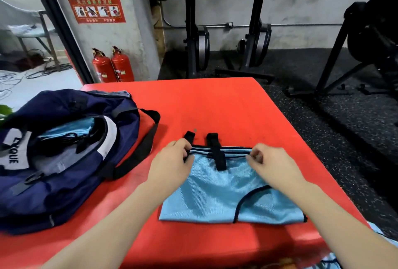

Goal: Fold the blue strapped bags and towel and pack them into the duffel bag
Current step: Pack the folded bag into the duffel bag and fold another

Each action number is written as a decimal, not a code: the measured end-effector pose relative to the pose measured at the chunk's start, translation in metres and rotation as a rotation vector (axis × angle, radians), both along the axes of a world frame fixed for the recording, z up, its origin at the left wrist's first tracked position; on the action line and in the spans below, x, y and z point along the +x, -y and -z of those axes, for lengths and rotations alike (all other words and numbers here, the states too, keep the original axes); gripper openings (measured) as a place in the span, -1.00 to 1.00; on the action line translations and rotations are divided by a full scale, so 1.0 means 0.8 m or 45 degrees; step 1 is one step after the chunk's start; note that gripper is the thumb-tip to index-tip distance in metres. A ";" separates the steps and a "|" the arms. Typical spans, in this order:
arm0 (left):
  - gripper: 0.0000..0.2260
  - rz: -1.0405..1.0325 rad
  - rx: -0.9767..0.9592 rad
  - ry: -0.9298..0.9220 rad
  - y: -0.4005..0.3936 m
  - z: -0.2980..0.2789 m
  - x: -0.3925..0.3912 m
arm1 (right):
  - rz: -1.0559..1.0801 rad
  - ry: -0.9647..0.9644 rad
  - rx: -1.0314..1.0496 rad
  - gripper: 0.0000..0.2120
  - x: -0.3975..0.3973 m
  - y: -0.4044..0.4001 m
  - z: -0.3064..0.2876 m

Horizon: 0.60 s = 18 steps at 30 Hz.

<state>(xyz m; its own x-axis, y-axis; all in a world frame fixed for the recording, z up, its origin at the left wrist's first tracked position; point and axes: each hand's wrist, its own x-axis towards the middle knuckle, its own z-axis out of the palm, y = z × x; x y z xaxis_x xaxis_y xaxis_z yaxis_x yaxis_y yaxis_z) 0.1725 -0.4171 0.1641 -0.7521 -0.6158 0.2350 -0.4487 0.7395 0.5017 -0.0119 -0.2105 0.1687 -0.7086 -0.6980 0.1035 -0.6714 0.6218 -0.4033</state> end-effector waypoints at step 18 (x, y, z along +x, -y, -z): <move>-0.79 0.096 -0.110 0.181 -0.017 0.014 0.012 | -0.448 0.254 -0.156 -0.58 0.005 0.044 0.023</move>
